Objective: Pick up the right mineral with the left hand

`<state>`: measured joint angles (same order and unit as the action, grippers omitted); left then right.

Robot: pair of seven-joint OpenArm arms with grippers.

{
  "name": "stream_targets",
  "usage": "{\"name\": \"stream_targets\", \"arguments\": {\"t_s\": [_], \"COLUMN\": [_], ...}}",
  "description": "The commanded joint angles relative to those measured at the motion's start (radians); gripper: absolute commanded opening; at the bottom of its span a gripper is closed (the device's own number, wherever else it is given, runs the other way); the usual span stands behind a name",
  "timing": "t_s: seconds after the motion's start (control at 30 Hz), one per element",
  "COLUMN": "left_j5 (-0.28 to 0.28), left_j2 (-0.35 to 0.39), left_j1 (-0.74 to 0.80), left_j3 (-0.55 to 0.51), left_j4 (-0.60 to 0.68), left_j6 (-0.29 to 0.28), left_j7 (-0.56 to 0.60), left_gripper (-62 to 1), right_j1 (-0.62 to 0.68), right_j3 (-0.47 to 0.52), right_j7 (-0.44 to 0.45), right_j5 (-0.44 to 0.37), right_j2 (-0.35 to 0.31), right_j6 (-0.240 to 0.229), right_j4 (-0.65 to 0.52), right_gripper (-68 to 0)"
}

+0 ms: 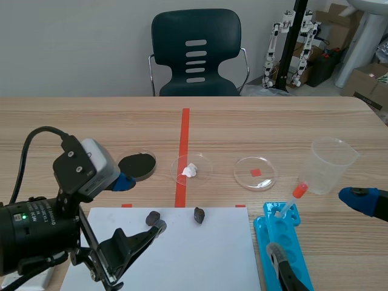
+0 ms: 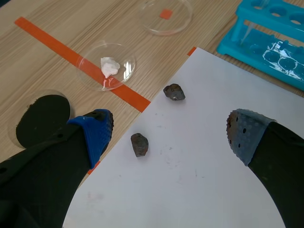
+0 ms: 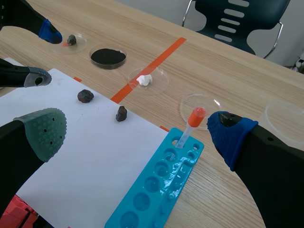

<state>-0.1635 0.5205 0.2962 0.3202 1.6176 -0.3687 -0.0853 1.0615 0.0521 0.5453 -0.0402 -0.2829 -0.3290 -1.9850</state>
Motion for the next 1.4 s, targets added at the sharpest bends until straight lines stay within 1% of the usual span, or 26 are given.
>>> {"name": "stream_targets", "arguments": {"t_s": [0.0, 0.1, 0.17, 0.23, 0.3, 0.5, 0.63, 0.7, 0.77, 0.9, 1.2, 1.37], "left_j5": [-0.035, -0.066, -0.073, -0.07, -0.049, -0.049, -0.045, -0.025, -0.019, 0.011, 0.026, 0.045], "left_j2": [-0.005, -0.006, -0.013, -0.027, -0.046, -0.116, -0.166, -0.192, -0.214, -0.252, -0.304, -0.327], "left_j1": [-0.053, -0.15, -0.198, -0.238, -0.281, -0.374, -0.417, -0.434, -0.447, -0.474, -0.53, -0.532], "left_j3": [0.029, 0.106, 0.151, 0.188, 0.219, 0.273, 0.295, 0.299, 0.3, 0.3, 0.307, 0.309], "left_j4": [-0.032, -0.104, -0.138, -0.17, -0.205, -0.295, -0.364, -0.404, -0.443, -0.516, -0.657, -0.693], "left_j6": [-0.001, -0.001, -0.001, -0.001, -0.001, -0.001, -0.001, -0.001, -0.001, -0.002, -0.012, -0.013], "left_j7": [-0.013, -0.038, -0.04, -0.04, -0.042, -0.046, -0.046, -0.046, -0.046, -0.046, -0.042, -0.032], "left_gripper": [-10.6, -10.6, -10.6, -10.6, -10.6, -10.6, -10.6, -10.6, -10.6, -10.6, -10.6, -10.6], "right_j1": [0.0, 0.0, 0.0, 0.0, 0.0, 0.0, 0.0, 0.0, 0.0, 0.0, 0.0, 0.0], "right_j3": [0.006, 0.006, 0.006, 0.006, 0.006, 0.006, 0.006, 0.006, 0.006, 0.006, 0.006, 0.006], "right_j7": [0.014, 0.014, 0.014, 0.014, 0.014, 0.014, 0.014, 0.014, 0.014, 0.014, 0.015, 0.015], "right_j5": [-0.008, -0.008, -0.008, -0.008, -0.008, -0.008, -0.008, -0.008, -0.008, -0.008, -0.008, -0.008], "right_j2": [-0.005, -0.005, -0.005, -0.005, -0.005, -0.005, -0.005, -0.005, -0.005, -0.005, -0.005, -0.005], "right_j6": [0.003, 0.003, 0.003, 0.003, 0.003, 0.003, 0.003, 0.003, 0.003, 0.003, 0.003, 0.003], "right_j4": [-0.011, -0.011, -0.011, -0.011, -0.011, -0.011, -0.011, -0.011, -0.011, -0.011, -0.011, -0.011], "right_gripper": [-5.2, -5.2, -5.2, -5.2, -5.2, -5.2, -5.2, -5.2, -5.2, -5.2, -5.2, -5.2]}}
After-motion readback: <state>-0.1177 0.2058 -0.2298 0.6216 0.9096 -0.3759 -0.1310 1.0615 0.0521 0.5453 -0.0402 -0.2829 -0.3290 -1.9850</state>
